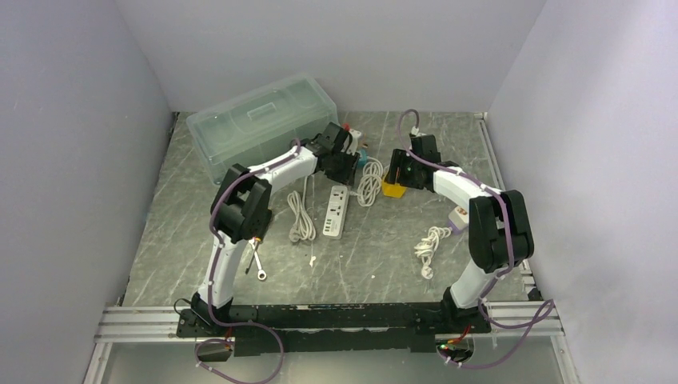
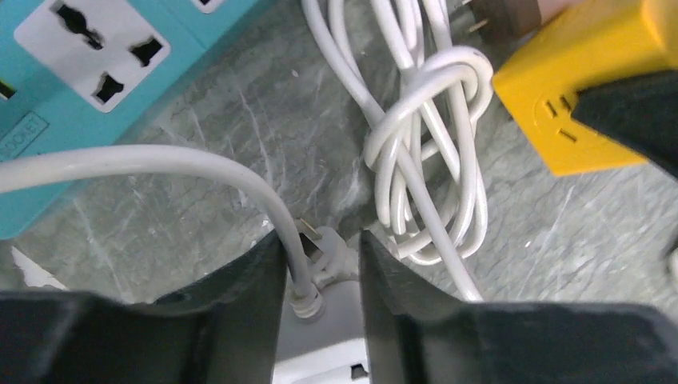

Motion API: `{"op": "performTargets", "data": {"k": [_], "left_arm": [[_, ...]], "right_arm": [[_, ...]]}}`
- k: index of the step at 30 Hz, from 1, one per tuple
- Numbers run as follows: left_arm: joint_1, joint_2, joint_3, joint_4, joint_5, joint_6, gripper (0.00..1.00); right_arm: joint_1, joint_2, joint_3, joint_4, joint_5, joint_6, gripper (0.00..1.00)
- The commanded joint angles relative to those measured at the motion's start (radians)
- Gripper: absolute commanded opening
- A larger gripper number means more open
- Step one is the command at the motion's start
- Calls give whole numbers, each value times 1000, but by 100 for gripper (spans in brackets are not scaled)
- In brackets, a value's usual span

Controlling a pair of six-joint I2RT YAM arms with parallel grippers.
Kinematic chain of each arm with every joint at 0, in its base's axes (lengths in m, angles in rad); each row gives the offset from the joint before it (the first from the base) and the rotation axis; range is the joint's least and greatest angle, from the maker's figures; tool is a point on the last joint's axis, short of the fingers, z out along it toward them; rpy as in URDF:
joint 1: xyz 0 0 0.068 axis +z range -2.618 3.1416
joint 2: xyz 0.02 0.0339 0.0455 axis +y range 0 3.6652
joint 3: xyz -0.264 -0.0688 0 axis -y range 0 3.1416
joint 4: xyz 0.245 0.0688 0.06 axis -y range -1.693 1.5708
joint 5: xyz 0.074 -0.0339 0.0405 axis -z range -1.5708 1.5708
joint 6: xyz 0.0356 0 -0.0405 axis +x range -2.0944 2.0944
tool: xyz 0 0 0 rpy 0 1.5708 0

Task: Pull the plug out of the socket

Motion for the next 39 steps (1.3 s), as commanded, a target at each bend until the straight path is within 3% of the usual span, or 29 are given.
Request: {"op": "performTargets", "data": {"k": [1,5,8,15,21,24,30,34,39], "left_arm": [[-16,-9,46,-23,-37,65,50],[-24,-35,30,-26,-90,89,73],[-33,-64,22,-34,-134,104,84],[-85,-255,-44,-37,-327,112,98],[-88,-460,-89,-134,-265,52,100],[-72,-605,-189,-172,-230,46,100],[161,-834,-496,-104,-116,3,100],[209,-898,-551,-136,-221,8,100],[209,-983,-600,-123,-302,32,100]], "right_arm": [[-7,-30,51,43,-4,3,68],[-7,-60,51,20,30,-14,82],[-8,-95,46,-3,72,-27,89],[-19,-234,21,-77,149,-21,95],[-27,-415,20,-270,110,56,93],[-29,-520,3,-397,111,123,96],[-34,-618,-22,-699,258,294,98],[-35,-660,-135,-772,220,430,99],[-36,-646,-231,-789,303,526,96]]}}
